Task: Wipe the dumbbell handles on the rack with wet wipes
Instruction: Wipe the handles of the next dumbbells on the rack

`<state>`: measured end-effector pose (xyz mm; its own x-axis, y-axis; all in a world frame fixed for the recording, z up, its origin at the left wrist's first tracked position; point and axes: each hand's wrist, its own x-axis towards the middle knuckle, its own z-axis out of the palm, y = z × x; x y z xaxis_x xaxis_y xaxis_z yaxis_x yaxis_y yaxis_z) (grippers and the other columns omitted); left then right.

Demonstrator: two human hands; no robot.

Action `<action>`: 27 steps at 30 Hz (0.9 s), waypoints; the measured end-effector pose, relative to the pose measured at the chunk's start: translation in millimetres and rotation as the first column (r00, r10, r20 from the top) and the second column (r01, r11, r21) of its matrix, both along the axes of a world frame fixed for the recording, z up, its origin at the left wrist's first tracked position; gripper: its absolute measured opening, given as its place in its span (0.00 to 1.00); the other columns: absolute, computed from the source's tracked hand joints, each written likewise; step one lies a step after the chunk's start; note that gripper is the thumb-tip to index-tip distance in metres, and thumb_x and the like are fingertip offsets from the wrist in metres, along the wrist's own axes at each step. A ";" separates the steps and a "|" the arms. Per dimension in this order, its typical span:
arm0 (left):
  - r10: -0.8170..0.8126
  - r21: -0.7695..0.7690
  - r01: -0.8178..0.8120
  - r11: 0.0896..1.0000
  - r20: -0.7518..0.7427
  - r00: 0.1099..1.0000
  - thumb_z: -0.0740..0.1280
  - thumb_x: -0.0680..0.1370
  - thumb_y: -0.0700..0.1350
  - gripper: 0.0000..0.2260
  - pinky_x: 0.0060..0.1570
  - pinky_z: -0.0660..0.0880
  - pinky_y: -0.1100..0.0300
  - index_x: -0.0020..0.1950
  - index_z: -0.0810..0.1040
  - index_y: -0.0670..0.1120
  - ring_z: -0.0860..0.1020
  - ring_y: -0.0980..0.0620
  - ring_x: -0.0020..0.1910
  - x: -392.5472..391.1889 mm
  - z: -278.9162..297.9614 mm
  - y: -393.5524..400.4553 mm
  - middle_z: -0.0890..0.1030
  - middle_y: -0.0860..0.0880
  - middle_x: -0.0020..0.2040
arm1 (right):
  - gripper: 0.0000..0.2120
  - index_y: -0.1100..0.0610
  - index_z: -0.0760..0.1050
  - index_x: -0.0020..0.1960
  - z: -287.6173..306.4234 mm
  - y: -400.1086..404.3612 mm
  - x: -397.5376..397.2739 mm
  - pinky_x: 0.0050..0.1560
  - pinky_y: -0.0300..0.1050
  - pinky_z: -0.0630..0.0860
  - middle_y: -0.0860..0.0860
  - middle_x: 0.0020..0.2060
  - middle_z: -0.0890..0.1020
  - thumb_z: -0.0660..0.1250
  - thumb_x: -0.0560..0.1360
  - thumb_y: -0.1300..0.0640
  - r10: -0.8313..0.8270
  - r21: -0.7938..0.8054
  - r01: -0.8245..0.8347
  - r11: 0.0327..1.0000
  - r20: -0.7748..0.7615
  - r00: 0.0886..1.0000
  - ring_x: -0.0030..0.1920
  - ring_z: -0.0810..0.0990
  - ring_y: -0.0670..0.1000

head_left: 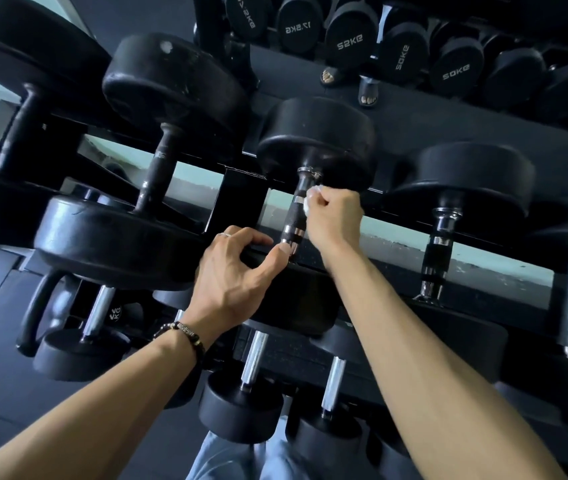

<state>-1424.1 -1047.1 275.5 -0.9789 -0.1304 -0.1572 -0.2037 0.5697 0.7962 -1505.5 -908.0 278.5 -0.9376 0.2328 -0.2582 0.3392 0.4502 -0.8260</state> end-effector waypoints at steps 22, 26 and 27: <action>0.009 -0.010 -0.009 1.000 -0.005 1.000 0.59 0.68 0.70 0.26 0.48 0.75 0.58 0.49 0.84 0.53 0.77 0.59 0.49 0.0 -0.8 -0.1 0.79 0.59 0.49 | 0.10 0.65 0.80 0.35 -4.9 22.8 15.3 0.30 0.31 0.74 0.46 0.23 0.75 0.66 0.74 0.71 0.551 0.541 -0.329 0.774 -0.319 0.771 0.23 0.74 0.44; 0.006 -0.022 -0.006 1.000 -0.005 1.000 0.59 0.68 0.70 0.26 0.47 0.74 0.60 0.49 0.84 0.54 0.77 0.59 0.49 0.3 -0.7 0.1 0.79 0.59 0.49 | 0.09 0.63 0.79 0.32 5.6 40.5 11.0 0.30 0.29 0.72 0.41 0.22 0.72 0.66 0.70 0.70 0.726 0.552 -0.504 0.665 -0.315 0.612 0.25 0.72 0.47; 0.002 -0.023 -0.002 1.000 -0.006 1.000 0.59 0.68 0.70 0.26 0.46 0.73 0.61 0.49 0.84 0.53 0.77 0.59 0.49 0.2 -1.0 -0.2 0.79 0.59 0.49 | 0.11 0.63 0.79 0.32 5.3 40.4 0.6 0.28 0.35 0.73 0.45 0.23 0.76 0.66 0.72 0.70 0.677 0.530 -0.461 0.712 -0.343 0.651 0.24 0.74 0.47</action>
